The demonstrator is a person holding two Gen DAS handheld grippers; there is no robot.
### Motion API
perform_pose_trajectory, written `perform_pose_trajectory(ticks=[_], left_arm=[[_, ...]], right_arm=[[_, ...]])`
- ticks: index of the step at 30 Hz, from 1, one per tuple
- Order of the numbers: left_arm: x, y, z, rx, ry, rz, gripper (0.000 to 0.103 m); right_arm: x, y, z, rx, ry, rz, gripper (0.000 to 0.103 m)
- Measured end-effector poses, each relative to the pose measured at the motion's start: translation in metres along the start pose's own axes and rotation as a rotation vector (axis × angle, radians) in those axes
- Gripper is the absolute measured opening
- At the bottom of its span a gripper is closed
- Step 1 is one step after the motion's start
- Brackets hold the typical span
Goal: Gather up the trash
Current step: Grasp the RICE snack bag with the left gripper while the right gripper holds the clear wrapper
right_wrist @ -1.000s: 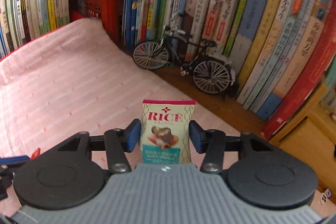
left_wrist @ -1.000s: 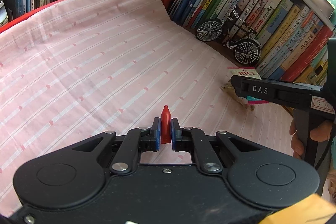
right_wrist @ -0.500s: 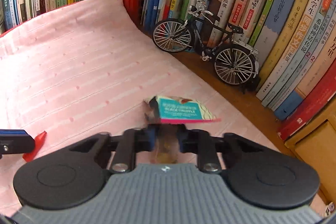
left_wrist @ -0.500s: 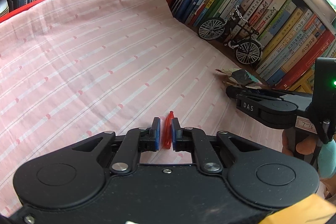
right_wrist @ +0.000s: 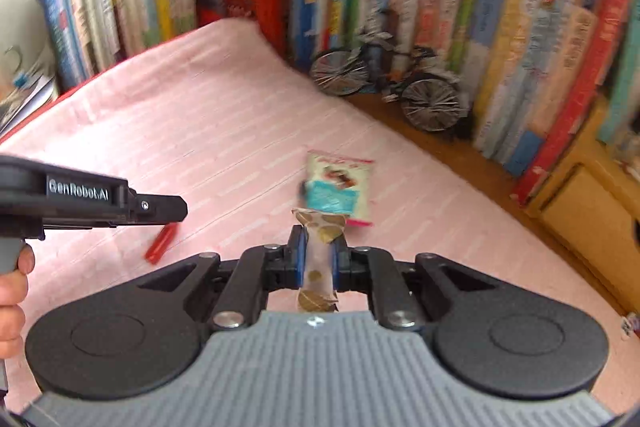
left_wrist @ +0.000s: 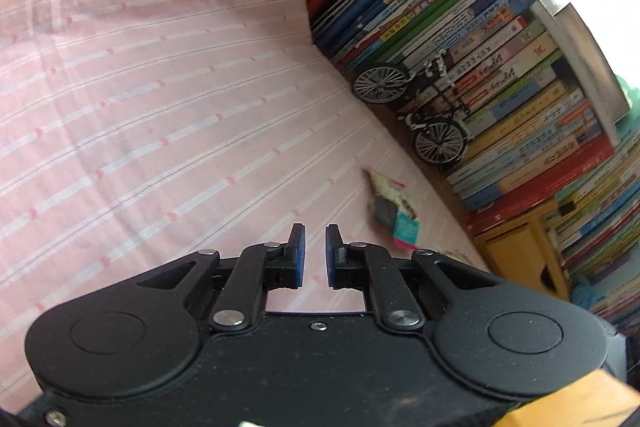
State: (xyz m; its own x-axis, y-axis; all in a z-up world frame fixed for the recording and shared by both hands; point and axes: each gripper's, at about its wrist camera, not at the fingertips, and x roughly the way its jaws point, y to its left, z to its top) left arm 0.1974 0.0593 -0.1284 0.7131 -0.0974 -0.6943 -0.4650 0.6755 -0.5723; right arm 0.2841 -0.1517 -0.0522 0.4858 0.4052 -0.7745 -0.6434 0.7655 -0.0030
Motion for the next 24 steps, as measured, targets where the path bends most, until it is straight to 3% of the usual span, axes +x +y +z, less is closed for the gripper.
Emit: perform_pose_trajectory(ticks=[4,6,8,10,12,14,15,17,18,19,20,24], left_arm=[[0.024,-0.035,0.022,-0.021,0.0,-0.14,0.009],[0.039,-0.049,0.029,-0.03,0.007,-0.171,0.013],[0.052,-0.06,0.031,-0.025,-0.014,-0.133,0.021],[0.064,-0.07,0.029,0.01,-0.034,-0.035,0.05],[0.077,-0.074,0.026,0.041,-0.026,0.057,0.053],[0.094,-0.071,0.022,0.023,0.051,0.074,0.054],[0.096,-0.069,0.02,0.008,0.037,0.058,0.057],[0.101,-0.07,0.019,0.005,0.054,0.012,0.054],[0.103,-0.069,0.018,-0.011,0.064,-0.005,0.043],[0.106,-0.069,0.016,-0.018,0.068,-0.013,0.021],[0.111,-0.069,0.015,-0.022,0.093,-0.021,0.009],[0.102,-0.072,0.004,-0.016,0.072,-0.016,0.004]], right_arm=[[0.003,-0.039,0.006,0.134,-0.016,-0.076,0.017],[0.005,-0.056,0.009,0.203,-0.028,-0.095,0.017],[0.012,-0.074,0.011,0.288,-0.035,-0.083,0.017],[0.022,-0.089,0.015,0.36,-0.035,-0.067,0.017],[0.033,-0.102,0.015,0.433,-0.032,-0.042,0.017],[0.048,-0.111,0.016,0.472,-0.023,-0.004,0.017],[0.056,-0.113,0.016,0.482,-0.012,0.013,0.017],[0.067,-0.111,0.015,0.467,0.007,0.029,0.017],[0.07,-0.109,0.013,0.456,0.015,0.036,0.017],[0.072,-0.107,0.011,0.451,0.022,0.05,0.017],[0.072,-0.105,0.007,0.451,0.027,0.067,0.017],[0.067,-0.104,-0.004,0.488,0.027,0.103,0.016]])
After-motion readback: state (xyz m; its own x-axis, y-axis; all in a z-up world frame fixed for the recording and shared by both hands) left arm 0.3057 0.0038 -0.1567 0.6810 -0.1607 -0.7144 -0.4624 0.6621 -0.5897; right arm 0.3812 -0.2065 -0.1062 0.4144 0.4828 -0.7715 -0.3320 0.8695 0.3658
